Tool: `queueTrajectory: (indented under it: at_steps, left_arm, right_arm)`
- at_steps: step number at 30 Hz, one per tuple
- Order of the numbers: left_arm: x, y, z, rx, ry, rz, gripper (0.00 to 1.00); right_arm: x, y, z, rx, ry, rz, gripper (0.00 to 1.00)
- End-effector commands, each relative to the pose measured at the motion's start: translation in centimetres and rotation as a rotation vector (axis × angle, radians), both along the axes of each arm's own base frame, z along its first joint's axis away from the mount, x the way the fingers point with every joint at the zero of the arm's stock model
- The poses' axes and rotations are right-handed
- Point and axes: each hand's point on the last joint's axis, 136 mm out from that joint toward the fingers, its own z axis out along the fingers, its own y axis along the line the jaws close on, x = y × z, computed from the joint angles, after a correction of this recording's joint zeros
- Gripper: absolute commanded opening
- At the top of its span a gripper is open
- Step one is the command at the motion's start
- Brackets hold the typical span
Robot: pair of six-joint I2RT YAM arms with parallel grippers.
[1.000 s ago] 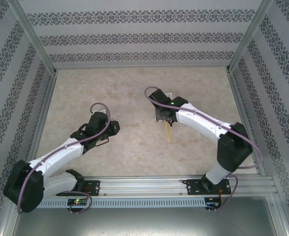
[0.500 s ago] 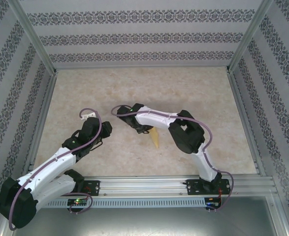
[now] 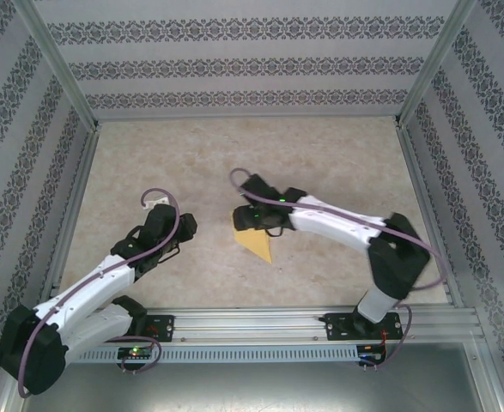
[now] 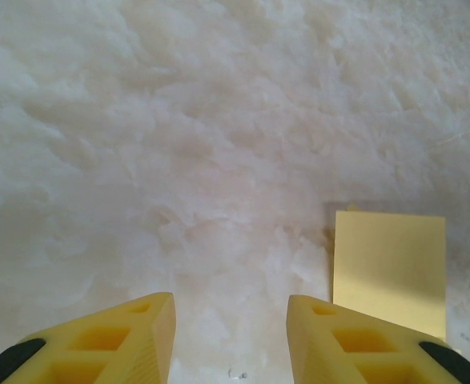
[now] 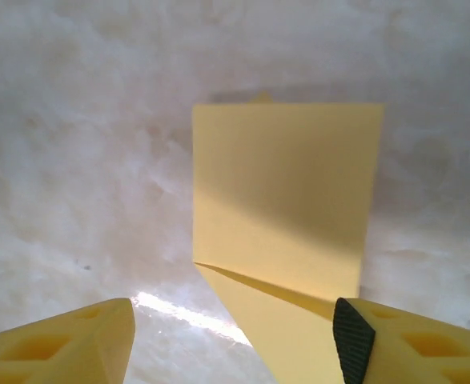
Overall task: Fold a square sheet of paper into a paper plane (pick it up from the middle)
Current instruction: Turn over the paper at the center of the table.
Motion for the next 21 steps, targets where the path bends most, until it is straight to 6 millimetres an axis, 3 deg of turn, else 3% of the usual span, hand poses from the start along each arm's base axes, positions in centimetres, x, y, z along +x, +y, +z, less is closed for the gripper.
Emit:
queueTrajectory:
  at_steps: [1, 3, 7, 13, 18, 21]
  left_arm:
    - [0.9, -2.0, 0.4, -0.042, 0.001, -0.082, 0.43]
    - [1.3, -3.4, 0.1, -0.065, 0.024, -0.14, 0.44]
    - [2.0, -6.3, -1.0, -0.118, 0.096, -0.241, 0.43]
    - [2.5, -8.9, -2.3, -0.168, 0.166, -0.309, 0.42]
    - [2.5, -9.3, -2.9, -0.164, 0.197, -0.317, 0.43]
    - [2.4, -9.4, -3.1, -0.163, 0.207, -0.321, 0.42]
  right_arm:
    - [0.7, 0.2, 0.0, 0.328, 0.06, 0.007, 0.42]
    - [0.7, -0.9, -0.7, 0.419, 0.103, -0.003, 0.19]
    - [-0.1, -2.1, -2.9, 0.467, 0.182, 0.005, 0.05]
    - [0.2, -1.5, -3.8, 0.502, 0.198, 0.006, 0.03]
    - [1.8, -0.7, -4.9, 0.498, 0.224, -0.005, 0.07]
    - [2.7, -0.9, -6.7, 0.472, 0.244, -0.049, 0.07]
